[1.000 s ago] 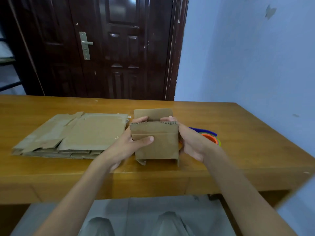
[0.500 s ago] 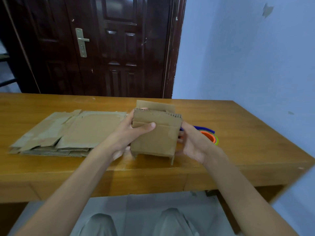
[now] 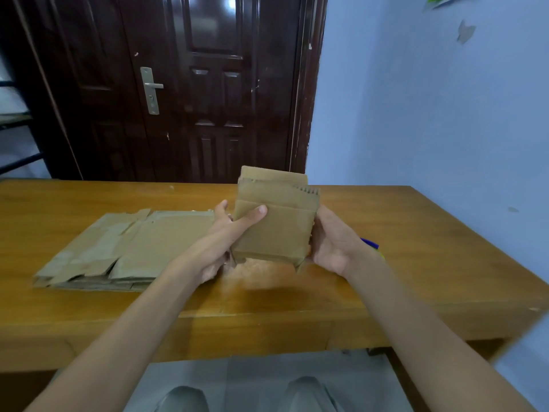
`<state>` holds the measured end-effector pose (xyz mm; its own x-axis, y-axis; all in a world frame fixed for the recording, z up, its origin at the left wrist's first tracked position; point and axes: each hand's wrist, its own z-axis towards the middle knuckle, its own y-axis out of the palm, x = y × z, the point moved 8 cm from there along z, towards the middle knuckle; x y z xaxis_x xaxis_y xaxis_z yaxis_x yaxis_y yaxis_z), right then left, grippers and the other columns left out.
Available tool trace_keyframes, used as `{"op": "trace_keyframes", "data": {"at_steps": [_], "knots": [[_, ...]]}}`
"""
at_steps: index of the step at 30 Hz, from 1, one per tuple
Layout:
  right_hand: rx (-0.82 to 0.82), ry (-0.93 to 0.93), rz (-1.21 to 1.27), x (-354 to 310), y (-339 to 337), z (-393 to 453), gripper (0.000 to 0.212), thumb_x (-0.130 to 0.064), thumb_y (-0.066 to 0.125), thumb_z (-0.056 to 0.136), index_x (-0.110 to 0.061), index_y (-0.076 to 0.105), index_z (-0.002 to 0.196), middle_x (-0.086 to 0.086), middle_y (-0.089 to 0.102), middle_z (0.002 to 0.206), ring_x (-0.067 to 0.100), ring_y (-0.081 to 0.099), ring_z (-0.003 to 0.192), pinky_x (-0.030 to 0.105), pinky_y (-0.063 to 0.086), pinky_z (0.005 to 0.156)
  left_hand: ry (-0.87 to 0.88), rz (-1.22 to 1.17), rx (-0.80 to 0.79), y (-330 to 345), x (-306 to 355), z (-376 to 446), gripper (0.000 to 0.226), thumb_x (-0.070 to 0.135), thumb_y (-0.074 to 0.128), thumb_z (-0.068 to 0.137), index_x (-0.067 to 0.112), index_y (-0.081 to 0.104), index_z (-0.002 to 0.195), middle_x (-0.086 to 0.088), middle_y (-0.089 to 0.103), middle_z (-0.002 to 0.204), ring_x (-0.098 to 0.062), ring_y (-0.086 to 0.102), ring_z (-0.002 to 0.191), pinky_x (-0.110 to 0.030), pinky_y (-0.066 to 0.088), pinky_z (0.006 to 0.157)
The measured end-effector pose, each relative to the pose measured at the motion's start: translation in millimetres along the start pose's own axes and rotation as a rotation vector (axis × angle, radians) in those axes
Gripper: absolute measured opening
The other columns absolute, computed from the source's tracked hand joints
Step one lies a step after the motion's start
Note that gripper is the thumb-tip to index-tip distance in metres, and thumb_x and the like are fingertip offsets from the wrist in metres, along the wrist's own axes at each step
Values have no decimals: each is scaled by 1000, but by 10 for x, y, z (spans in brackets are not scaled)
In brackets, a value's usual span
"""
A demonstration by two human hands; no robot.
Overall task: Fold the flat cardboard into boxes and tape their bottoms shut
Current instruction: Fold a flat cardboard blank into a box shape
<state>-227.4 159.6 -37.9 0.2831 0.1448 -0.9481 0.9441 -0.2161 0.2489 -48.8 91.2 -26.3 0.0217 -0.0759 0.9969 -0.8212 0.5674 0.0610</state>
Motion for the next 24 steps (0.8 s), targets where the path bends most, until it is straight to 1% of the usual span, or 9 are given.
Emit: {"op": "trace_keyframes", "data": {"at_steps": [1, 3, 4, 6, 11, 15, 17, 19, 24], "knots": [[-10, -4, 36, -11, 9, 16, 58, -70, 67, 88, -35, 69, 134, 6, 67, 140, 34, 61, 131, 70, 47, 105, -26, -10, -11, -7, -17, 4, 118, 68, 91, 61, 45, 23, 155, 0, 58, 140, -25, 65, 121, -53, 59, 97], [-12, -11, 81, -27, 39, 40, 59, -70, 67, 89, -33, 69, 135, 7, 67, 140, 35, 62, 131, 71, 47, 105, -9, -49, -9, -34, 14, 20, 103, 64, 92, 62, 32, 44, 147, -2, 66, 135, -24, 68, 119, -51, 60, 97], [-8, -19, 101, -35, 48, 53, 58, -69, 68, 89, -33, 69, 135, 7, 68, 140, 35, 62, 131, 70, 47, 106, 15, -62, 0, -34, 53, 23, 93, 62, 93, 62, 31, 53, 140, -2, 71, 130, -22, 70, 117, -49, 60, 98], [-2, -45, 140, -52, 59, 66, 56, -68, 68, 90, -34, 68, 135, 6, 68, 140, 35, 62, 131, 69, 46, 108, 51, -81, 16, -8, 104, 29, 81, 56, 92, 64, 30, 59, 134, 1, 76, 122, -21, 71, 115, -47, 58, 102], [23, -68, 121, -26, 33, 36, 51, -67, 65, 93, -37, 69, 133, 5, 68, 139, 32, 62, 131, 66, 48, 108, 52, -209, 7, -1, -51, 55, 84, 44, 93, 67, 25, 57, 141, -2, 73, 129, -23, 70, 119, -40, 60, 97], [64, -79, 65, 55, -26, -57, 37, -62, 60, 98, -39, 73, 124, 3, 71, 133, 29, 62, 129, 62, 50, 108, -57, -301, -14, -53, -291, 46, 78, 32, 92, 72, 22, 56, 141, -10, 68, 135, -30, 66, 124, -51, 60, 97], [83, -86, 64, 90, -30, -104, 32, -57, 55, 102, -40, 71, 122, 0, 73, 129, 27, 63, 127, 57, 52, 107, -102, -312, -20, -57, -378, 29, 79, 33, 91, 70, 22, 55, 139, -12, 64, 138, -32, 64, 126, -54, 60, 96], [88, -96, 55, 100, -12, -130, 30, -54, 51, 104, -40, 69, 124, -1, 72, 129, 26, 62, 126, 54, 54, 102, -116, -305, -26, -67, -424, 6, 80, 35, 90, 70, 23, 53, 139, -12, 64, 137, -32, 67, 123, -51, 61, 94], [86, -119, 32, 85, 47, -128, 27, -52, 50, 105, -40, 69, 121, 0, 68, 134, 26, 60, 129, 62, 50, 105, -121, -230, -10, -67, -509, -14, 90, 45, 89, 72, 25, 44, 147, -10, 65, 137, -33, 70, 119, -49, 63, 89]]}}
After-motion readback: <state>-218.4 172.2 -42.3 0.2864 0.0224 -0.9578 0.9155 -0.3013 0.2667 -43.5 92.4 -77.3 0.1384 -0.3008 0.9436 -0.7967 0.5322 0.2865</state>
